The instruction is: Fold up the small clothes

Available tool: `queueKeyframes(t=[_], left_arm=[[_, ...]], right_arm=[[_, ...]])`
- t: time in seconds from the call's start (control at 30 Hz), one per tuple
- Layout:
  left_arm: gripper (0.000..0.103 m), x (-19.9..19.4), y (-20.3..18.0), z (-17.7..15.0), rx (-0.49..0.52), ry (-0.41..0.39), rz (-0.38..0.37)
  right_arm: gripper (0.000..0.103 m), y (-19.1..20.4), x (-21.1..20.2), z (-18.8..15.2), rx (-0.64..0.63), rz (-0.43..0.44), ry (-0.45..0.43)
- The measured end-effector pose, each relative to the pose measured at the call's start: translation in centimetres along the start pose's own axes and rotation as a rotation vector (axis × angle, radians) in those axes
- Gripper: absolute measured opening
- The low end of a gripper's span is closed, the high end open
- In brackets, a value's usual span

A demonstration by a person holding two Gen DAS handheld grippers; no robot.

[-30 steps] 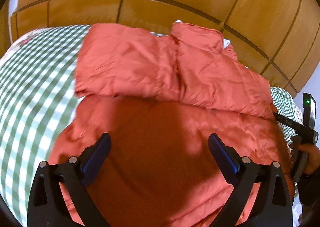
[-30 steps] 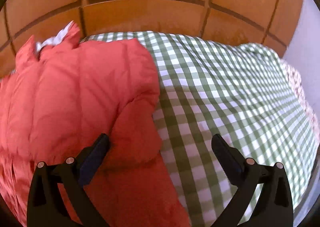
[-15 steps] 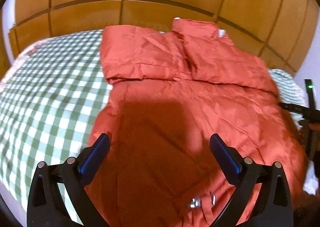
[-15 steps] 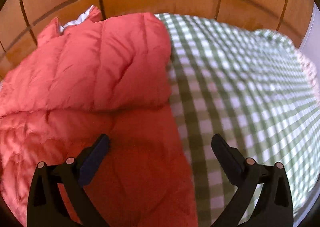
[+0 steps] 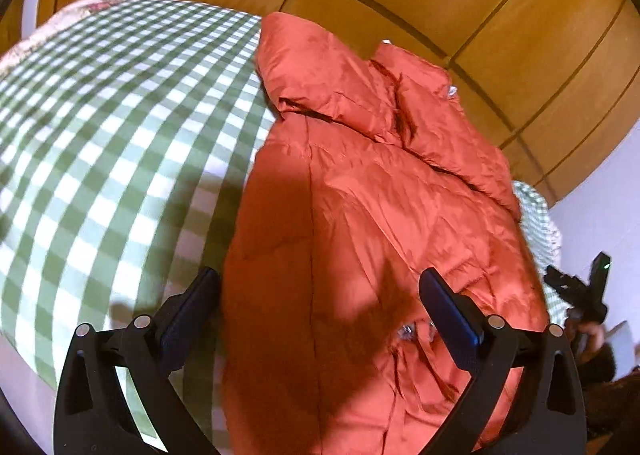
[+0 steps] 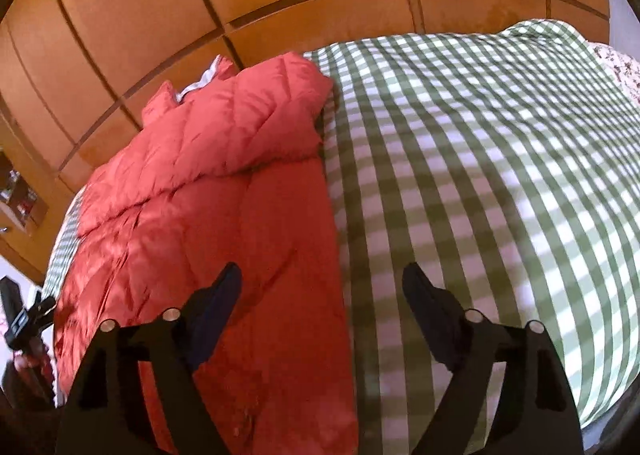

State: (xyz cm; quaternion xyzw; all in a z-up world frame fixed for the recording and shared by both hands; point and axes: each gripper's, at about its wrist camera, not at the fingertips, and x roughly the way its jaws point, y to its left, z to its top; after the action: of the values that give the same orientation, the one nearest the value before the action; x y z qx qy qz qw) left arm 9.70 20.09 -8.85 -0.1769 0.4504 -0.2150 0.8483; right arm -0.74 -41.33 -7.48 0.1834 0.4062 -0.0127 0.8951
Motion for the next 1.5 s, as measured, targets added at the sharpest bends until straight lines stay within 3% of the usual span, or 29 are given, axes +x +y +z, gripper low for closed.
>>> queueKeyframes(t=[0.23,0.4,0.7,0.9,1.07,1.23,1.43,1.5], left_arm=[[0.098,-0.9,0.0,-1.7,0.039,0.038,-0.042],[0.08,-1.9,1.5,-2.4,-0.007,0.041,-0.055],[0.08,-3.2,2.7,-3.3,-0.047,0.056,-0.105],[0.08,-3.5,3.0,-4.1,-0.059,0.113,-0.149],[0.075,-3.3,2.6,-4.9,-0.079,0.177,-0.268],[0.075,-2.3,1.2,-5.4,-0.039,0.259,-0.317],[0.075,-1.4,0.8,-5.8,-0.051,0.339,-0.377],[0.075,-1.1,0.5,-5.7,-0.041,0.358,-0.38]], right_arm=[[0.072,-1.8,-1.3,-3.4,0.094,0.116,0.021],[0.068,-3.0,-1.8,-6.0,0.175,0.203,0.035],[0.068,-4.9,-2.7,-7.7,0.314,0.335,0.011],[0.063,-4.7,-2.5,-8.6,0.336,0.419,0.048],[0.063,-4.4,-2.2,-10.0,0.359,0.503,0.094],[0.063,-5.1,-2.0,-11.1,0.408,0.569,0.116],[0.063,-5.0,-1.9,-12.3,0.417,0.597,0.134],[0.056,-4.7,-1.8,-12.3,0.415,0.599,0.137]])
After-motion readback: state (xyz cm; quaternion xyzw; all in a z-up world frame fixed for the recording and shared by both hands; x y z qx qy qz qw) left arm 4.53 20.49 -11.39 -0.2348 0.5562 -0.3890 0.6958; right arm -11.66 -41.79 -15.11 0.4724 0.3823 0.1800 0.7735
